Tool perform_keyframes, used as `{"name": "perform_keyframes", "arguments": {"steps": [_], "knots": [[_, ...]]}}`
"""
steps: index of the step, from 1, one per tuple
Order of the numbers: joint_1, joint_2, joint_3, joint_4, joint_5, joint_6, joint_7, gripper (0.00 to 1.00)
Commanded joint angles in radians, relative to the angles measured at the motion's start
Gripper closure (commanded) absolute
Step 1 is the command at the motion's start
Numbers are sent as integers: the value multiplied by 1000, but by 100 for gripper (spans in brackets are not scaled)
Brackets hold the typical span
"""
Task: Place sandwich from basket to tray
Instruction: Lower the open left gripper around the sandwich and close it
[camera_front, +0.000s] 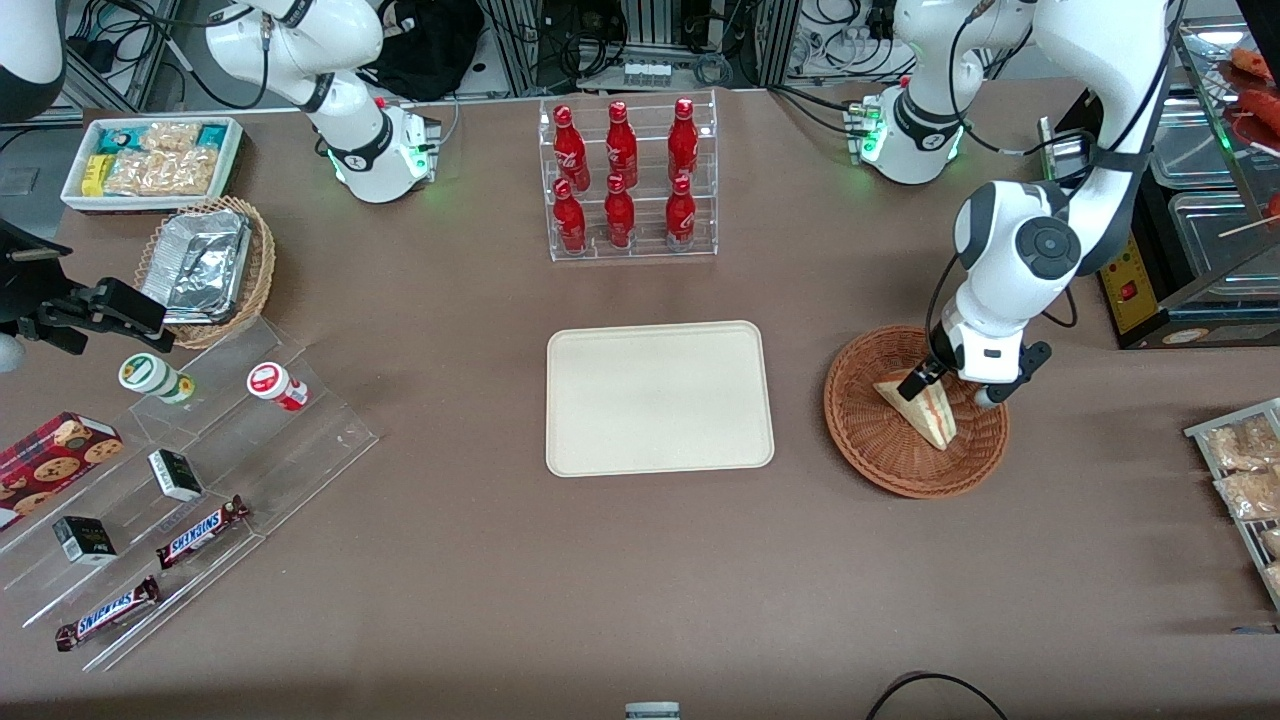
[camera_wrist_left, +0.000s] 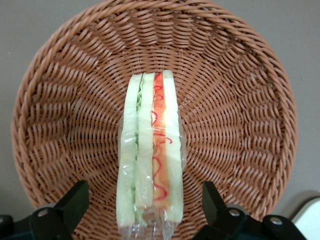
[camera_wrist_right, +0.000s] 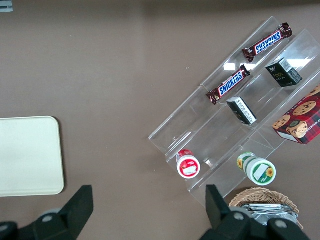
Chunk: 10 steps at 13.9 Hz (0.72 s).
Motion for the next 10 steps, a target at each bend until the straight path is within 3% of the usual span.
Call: {"name": "perform_keyframes", "arguments": {"steps": [1, 2, 3, 4, 8, 10], "knots": [[-4, 10, 3, -2, 0, 27, -36, 26], [-4, 10, 3, -2, 0, 25, -48, 59], [-4, 11, 3, 4, 0, 18, -59, 77], [-2, 13, 3, 6, -2, 16, -71, 85], [-2, -1, 3, 35, 0, -11, -59, 91], [-7, -6, 3, 116, 1, -136, -45, 93]]}}
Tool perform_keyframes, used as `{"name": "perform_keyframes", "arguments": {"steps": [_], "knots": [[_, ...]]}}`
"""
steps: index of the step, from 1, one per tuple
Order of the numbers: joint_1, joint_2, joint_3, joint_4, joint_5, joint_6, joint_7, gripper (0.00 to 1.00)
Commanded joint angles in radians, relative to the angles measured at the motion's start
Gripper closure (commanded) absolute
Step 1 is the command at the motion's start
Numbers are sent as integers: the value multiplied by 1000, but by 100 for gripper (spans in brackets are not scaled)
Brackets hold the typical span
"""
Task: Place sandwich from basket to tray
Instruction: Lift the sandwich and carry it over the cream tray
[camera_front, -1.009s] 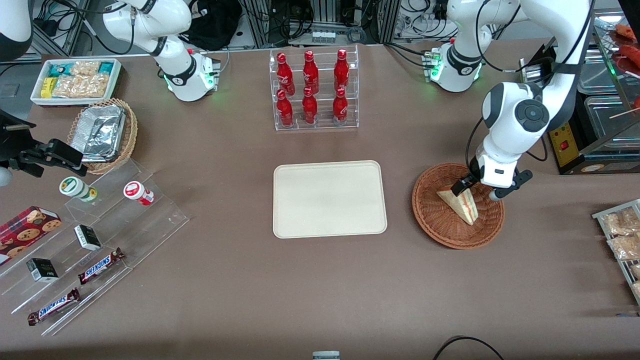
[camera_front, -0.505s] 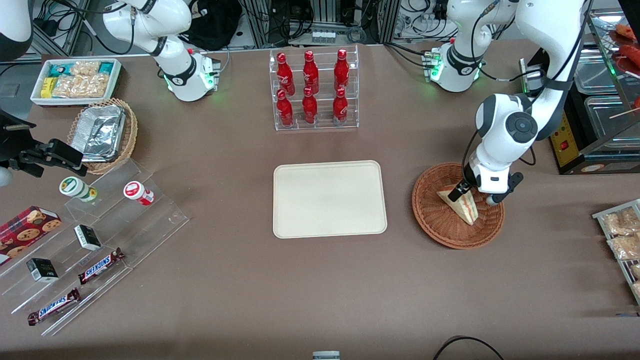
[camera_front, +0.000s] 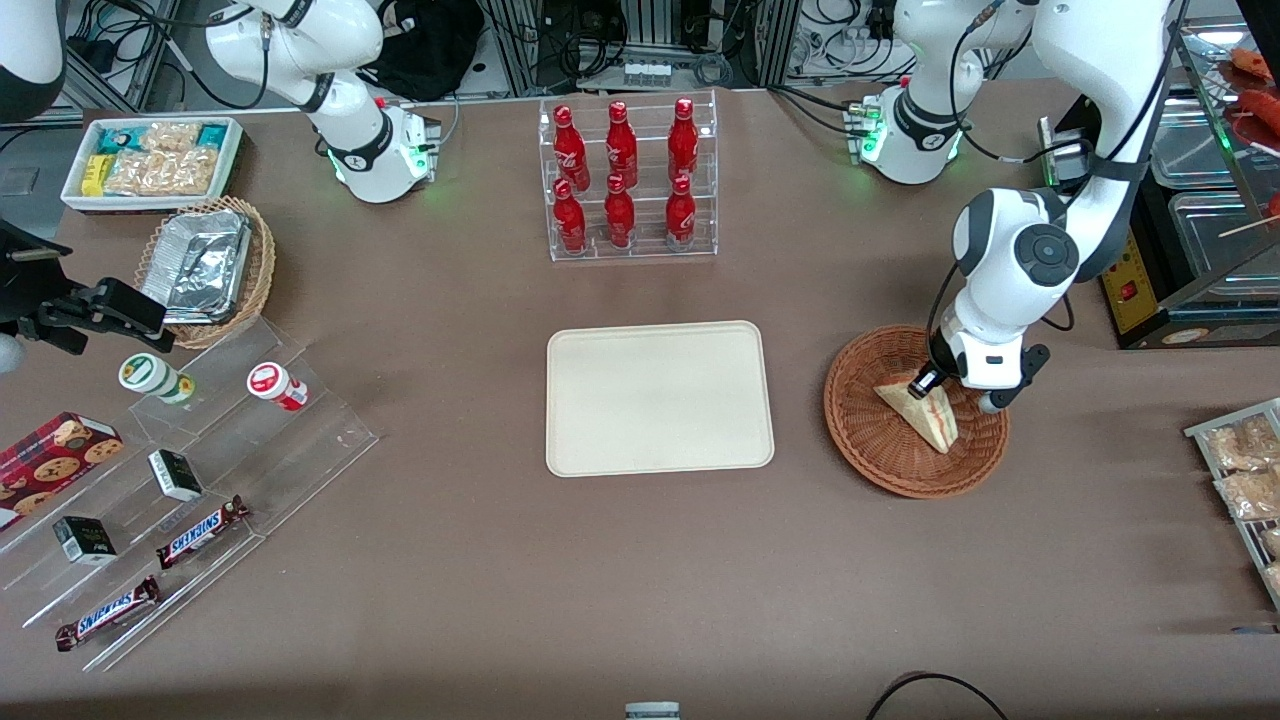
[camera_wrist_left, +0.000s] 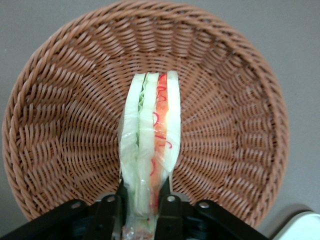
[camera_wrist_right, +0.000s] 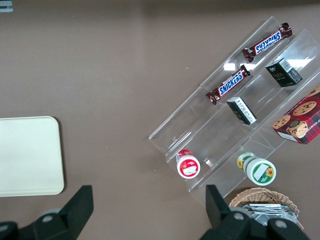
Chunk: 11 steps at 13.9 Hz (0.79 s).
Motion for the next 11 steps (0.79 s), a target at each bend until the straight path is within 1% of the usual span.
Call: {"name": "perform_keyframes", "arguments": {"steps": [1, 3, 5, 8, 11], "knots": [[-8, -15, 2, 139, 1, -224, 37, 93], [-21, 10, -14, 298, 1, -497, 95, 93], [-65, 57, -15, 408, 1, -611, 95, 94], [-154, 88, -15, 452, 3, -622, 104, 95], [-247, 148, -15, 520, 4, -625, 111, 96]]}}
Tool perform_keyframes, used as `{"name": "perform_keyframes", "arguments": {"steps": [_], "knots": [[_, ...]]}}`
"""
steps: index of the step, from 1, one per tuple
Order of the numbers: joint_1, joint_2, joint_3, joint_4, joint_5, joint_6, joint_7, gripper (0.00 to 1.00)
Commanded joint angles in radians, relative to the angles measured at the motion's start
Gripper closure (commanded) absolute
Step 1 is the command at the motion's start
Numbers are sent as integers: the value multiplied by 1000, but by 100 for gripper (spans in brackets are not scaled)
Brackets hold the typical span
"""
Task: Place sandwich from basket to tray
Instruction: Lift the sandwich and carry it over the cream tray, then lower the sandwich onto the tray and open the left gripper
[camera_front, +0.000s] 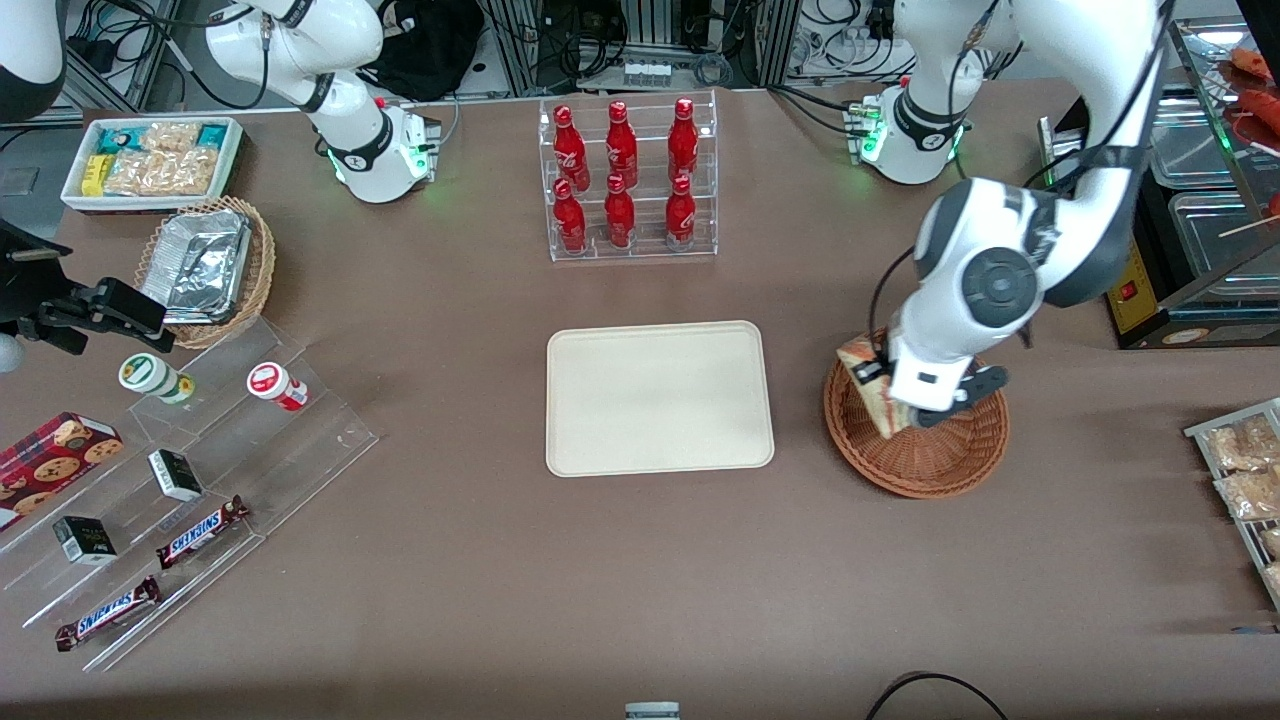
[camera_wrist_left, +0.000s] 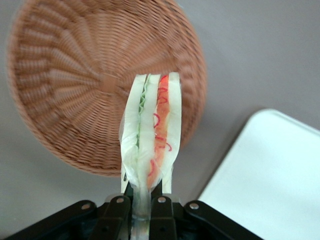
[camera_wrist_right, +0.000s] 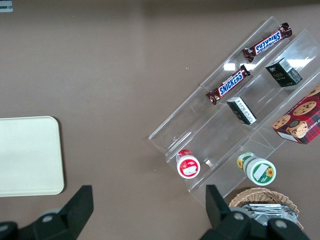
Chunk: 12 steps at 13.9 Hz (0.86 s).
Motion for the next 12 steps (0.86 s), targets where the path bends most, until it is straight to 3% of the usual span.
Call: {"name": "perform_keyframes", "arguments": {"steps": [1, 12], "knots": [[-81, 84, 10, 107, 4, -25, 22, 96], [-374, 379, 13, 438, 4, 1, -105, 98]]}}
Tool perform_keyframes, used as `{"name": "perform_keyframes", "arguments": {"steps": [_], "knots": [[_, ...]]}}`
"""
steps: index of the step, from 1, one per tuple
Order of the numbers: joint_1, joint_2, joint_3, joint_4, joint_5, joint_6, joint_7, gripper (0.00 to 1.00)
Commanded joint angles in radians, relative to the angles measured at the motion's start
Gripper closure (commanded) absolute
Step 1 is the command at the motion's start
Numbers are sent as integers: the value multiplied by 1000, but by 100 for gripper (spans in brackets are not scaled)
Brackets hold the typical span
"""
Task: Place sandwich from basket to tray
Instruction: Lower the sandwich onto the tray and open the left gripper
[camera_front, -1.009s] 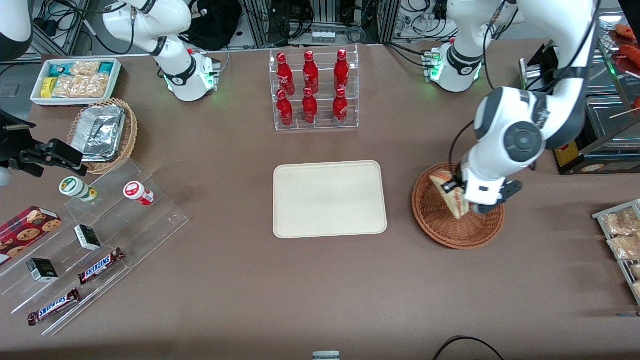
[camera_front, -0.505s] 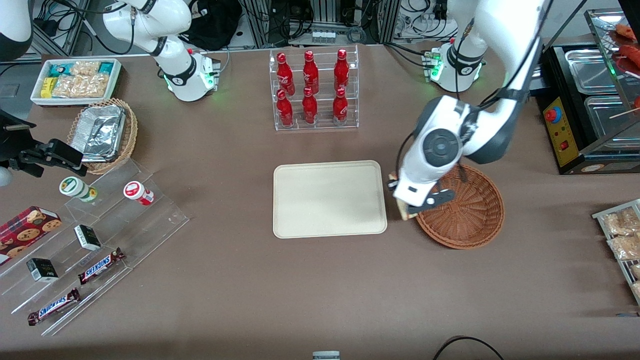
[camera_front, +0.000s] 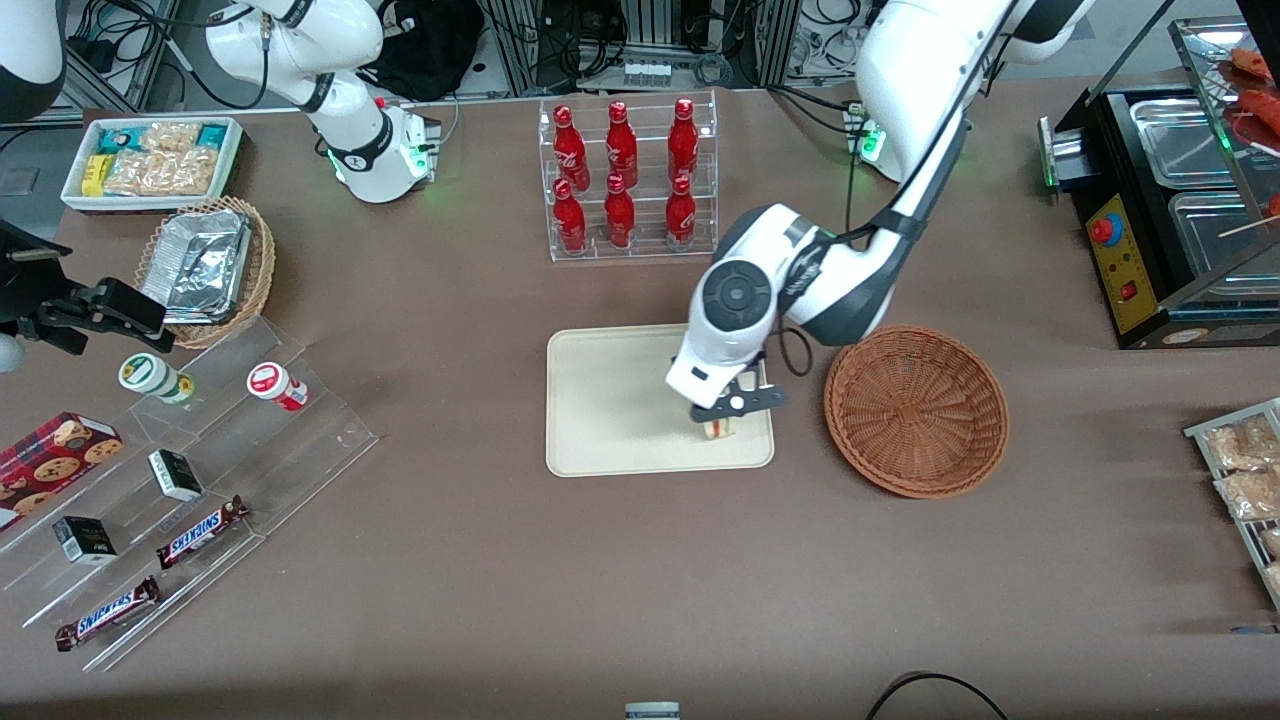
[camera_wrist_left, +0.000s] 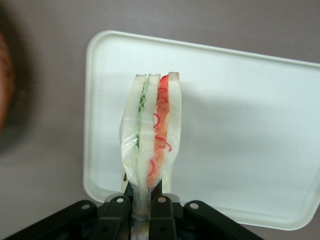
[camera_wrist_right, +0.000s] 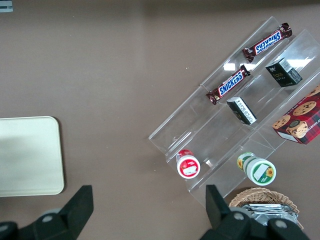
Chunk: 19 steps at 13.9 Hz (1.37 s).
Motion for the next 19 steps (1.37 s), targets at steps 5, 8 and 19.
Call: {"name": "perform_keyframes", "arguments": {"steps": [5, 8, 19], "knots": [[-106, 114, 15, 81, 139, 110, -236, 98], [-125, 128, 13, 78, 134, 138, -245, 98], [-114, 52, 16, 64, 77, 131, -227, 0]]}}
